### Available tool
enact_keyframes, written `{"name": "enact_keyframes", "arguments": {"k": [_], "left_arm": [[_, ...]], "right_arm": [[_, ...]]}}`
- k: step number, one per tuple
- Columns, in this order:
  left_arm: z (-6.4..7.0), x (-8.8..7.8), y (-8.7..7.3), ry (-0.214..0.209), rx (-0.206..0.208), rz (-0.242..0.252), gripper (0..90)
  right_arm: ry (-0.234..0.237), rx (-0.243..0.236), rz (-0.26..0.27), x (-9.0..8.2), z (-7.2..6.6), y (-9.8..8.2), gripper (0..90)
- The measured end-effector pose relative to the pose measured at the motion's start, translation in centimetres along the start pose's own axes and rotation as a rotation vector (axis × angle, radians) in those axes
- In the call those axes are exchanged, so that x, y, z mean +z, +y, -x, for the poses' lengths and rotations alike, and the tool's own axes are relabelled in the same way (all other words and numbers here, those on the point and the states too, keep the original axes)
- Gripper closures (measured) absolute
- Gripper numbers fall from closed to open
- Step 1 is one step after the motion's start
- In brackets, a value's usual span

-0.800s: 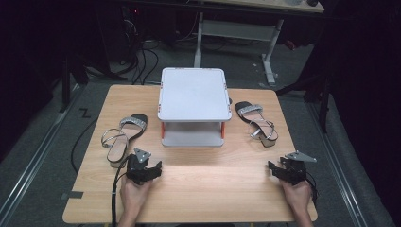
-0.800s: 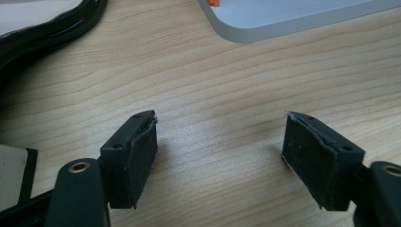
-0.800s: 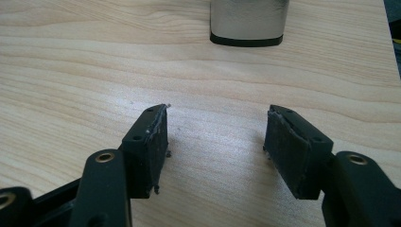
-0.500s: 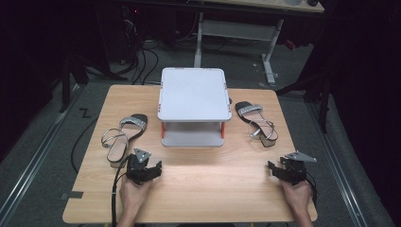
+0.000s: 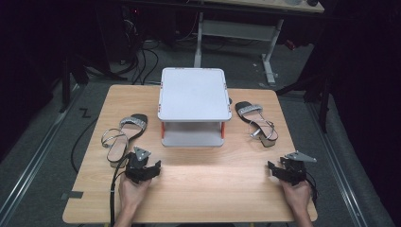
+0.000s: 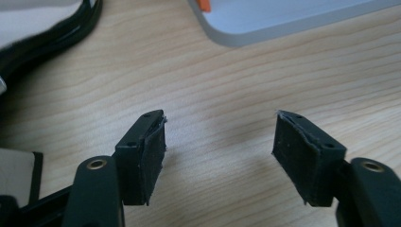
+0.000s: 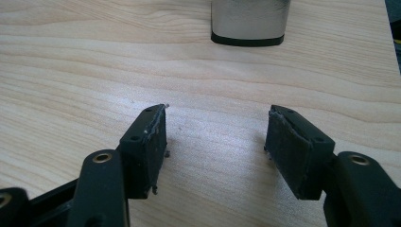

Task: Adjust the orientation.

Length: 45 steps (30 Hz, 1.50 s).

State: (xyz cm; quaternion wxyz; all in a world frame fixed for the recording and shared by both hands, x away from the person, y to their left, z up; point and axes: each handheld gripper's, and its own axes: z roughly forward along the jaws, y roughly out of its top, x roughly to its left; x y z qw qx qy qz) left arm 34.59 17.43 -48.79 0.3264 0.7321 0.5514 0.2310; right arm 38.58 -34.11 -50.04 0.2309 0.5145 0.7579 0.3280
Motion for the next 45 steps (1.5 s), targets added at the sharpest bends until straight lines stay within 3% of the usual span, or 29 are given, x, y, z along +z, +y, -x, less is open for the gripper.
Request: {"name": "enact_keyframes", "arguments": {"k": [9,25,38,45], "left_arm": [[-1.0,-2.4,2.9,0.017,0.020,0.035,34.6],[-3.6,-4.3,6.7,0.050,0.014,0.011,29.7],[-7.3,-4.0,9.2,0.086,0.006,-0.104,23.9],[-9.2,-1.8,9.5,0.116,-0.040,-0.186,19.4]], "right_arm": [[0.002,-0.002,-0.001,0.0,0.0,0.0,38.3],[0.005,-0.003,-0.002,0.0,0.0,0.0,37.2],[0.006,-0.004,-0.003,0.0,0.0,0.0,36.8],[0.006,-0.003,-0.003,0.0,0.0,0.0,36.7]]}}
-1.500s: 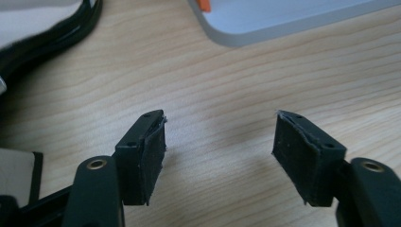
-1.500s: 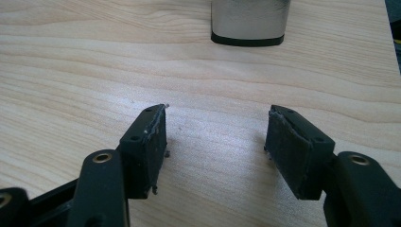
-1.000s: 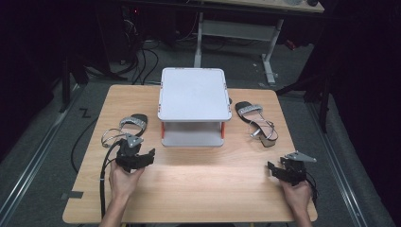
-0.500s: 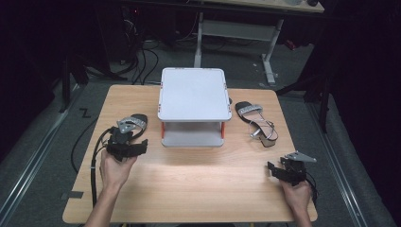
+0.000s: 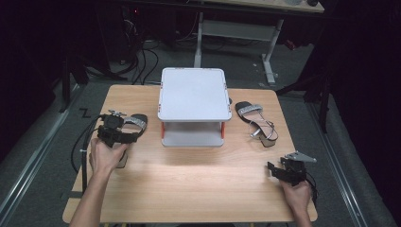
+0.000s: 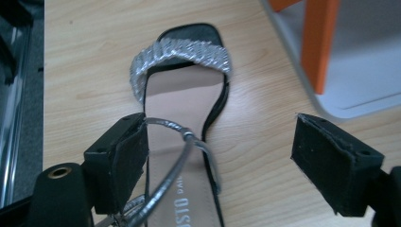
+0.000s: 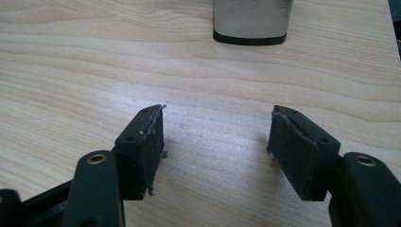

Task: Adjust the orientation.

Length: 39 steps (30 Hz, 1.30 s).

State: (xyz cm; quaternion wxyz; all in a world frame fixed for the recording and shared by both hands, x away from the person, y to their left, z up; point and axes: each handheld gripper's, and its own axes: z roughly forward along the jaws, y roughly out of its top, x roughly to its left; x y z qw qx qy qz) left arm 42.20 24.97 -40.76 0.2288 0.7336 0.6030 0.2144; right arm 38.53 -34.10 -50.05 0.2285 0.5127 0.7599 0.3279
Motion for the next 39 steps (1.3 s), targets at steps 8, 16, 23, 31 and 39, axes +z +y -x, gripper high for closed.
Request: {"name": "enact_keyframes", "arguments": {"k": [8,16,23,31,39], "left_arm": [[-0.6,2.5,0.4,0.036,-0.003,-0.079,16.4],[-0.7,3.6,0.8,0.087,0.037,-0.145,15.5],[-1.0,4.4,0.7,0.103,0.026,-0.165,17.2],[-1.4,5.4,0.4,0.086,0.016,-0.232,19.1],[-2.5,6.8,-0.6,0.012,-0.037,-0.294,22.0]], "right_arm": [[0.000,0.001,0.000,0.0,0.0,0.0,36.5],[0.000,0.001,0.000,0.0,0.0,0.0,36.5],[0.000,0.001,0.000,0.0,0.0,0.0,36.5],[0.001,0.001,0.000,0.0,0.0,0.0,36.4],[0.000,0.000,0.000,0.0,0.0,0.0,36.4]]}}
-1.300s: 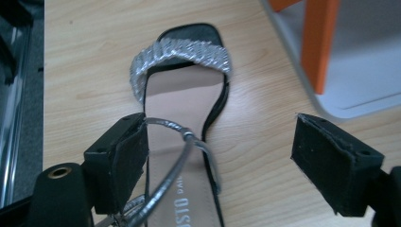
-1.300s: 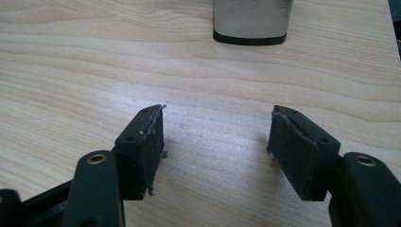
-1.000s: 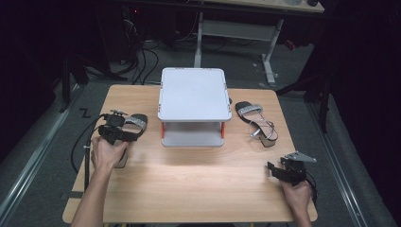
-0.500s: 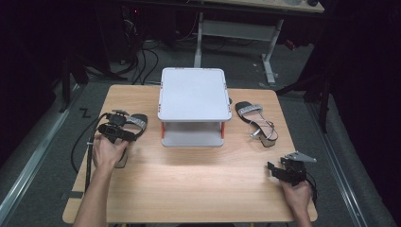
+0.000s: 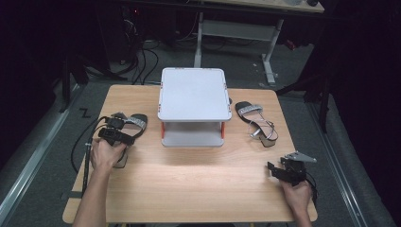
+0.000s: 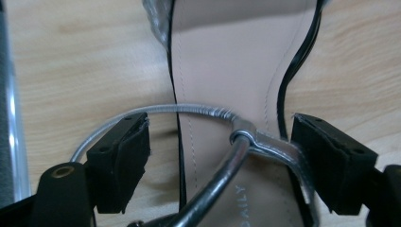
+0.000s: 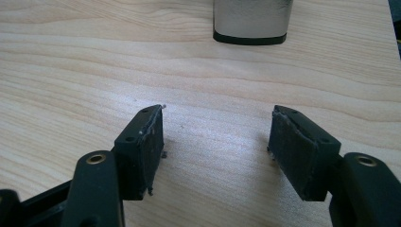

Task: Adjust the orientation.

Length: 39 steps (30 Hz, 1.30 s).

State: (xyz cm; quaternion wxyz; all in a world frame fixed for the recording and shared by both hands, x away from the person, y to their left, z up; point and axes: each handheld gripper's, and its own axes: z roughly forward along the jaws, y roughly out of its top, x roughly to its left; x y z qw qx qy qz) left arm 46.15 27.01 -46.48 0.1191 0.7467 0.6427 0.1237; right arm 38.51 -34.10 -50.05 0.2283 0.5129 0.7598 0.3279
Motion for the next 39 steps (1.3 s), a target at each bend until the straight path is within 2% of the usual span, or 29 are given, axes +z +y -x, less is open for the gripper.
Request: {"name": "enact_keyframes", "arguments": {"k": [3,5,8,10,13,15,25,28,36,39], "left_arm": [[0.25,0.85,-0.05,-0.012,0.003,-0.016,25.0],[0.47,0.84,0.12,-0.017,-0.008,0.001,28.0],[0.73,0.89,0.19,-0.003,-0.023,0.017,29.4],[0.58,0.80,0.08,0.009,-0.031,0.031,31.9],[0.30,0.70,-0.07,0.007,-0.044,0.041,40.5],[-0.05,0.77,-0.31,-0.019,-0.066,0.053,41.1],[0.10,0.72,-0.42,-0.005,-0.054,0.066,42.1],[0.44,0.65,-0.42,0.008,-0.031,0.072,42.1],[0.63,0.40,-0.43,-0.005,-0.032,0.079,42.2],[0.92,-0.03,-0.42,-0.013,-0.019,0.089,42.3]], "right_arm": [[0.000,0.001,-0.001,-0.01,-0.01,0.00,36.4],[-0.001,0.001,-0.001,-0.02,-0.01,-0.01,36.4],[-0.001,-0.004,0.001,-0.01,0.01,-0.01,36.4],[-0.001,-0.004,0.000,-0.01,0.01,-0.02,36.4],[-0.001,-0.004,0.001,-0.01,0.01,-0.02,36.3],[0.000,-0.004,0.001,-0.01,0.01,-0.02,36.2],[0.001,-0.004,0.000,-0.01,0.01,-0.01,36.2],[0.000,-0.004,0.000,-0.02,0.01,-0.02,36.2],[0.001,-0.004,0.000,-0.02,0.01,-0.02,36.2],[0.001,-0.004,0.000,-0.01,0.01,-0.02,36.2]]}}
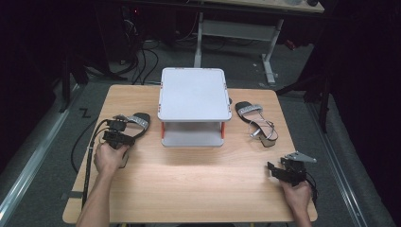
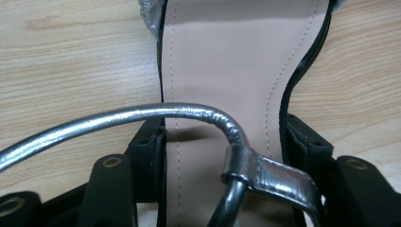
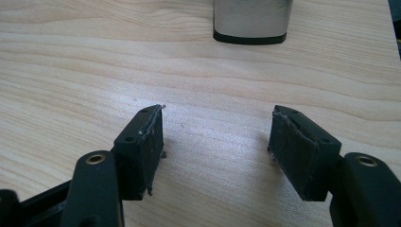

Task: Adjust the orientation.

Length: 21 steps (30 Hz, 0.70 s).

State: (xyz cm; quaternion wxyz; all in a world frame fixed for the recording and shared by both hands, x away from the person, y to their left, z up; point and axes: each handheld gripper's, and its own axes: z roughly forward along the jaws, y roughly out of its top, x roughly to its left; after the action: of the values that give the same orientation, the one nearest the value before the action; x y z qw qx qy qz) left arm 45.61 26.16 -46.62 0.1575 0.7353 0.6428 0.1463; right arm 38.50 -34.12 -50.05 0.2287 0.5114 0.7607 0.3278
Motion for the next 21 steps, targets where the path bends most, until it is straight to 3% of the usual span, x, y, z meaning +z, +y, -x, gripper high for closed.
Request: {"name": "enact_keyframes", "arguments": {"k": [7,10,15,21], "left_arm": [[0.5,-1.8,0.4,-0.024,0.015,0.037,42.3],[0.4,-2.6,0.4,-0.050,-0.002,0.055,42.3],[0.1,-3.3,0.3,-0.043,-0.019,0.069,42.4],[-0.6,-5.1,0.1,-0.070,-0.058,0.100,42.3]], "right_arm": [[0.000,0.000,0.000,0.0,0.0,0.0,36.1],[0.000,0.000,0.000,0.0,0.0,0.0,36.1],[0.001,0.000,0.000,0.0,0.0,0.0,35.9],[0.002,-0.001,0.000,0.0,0.0,0.0,35.8]]}}
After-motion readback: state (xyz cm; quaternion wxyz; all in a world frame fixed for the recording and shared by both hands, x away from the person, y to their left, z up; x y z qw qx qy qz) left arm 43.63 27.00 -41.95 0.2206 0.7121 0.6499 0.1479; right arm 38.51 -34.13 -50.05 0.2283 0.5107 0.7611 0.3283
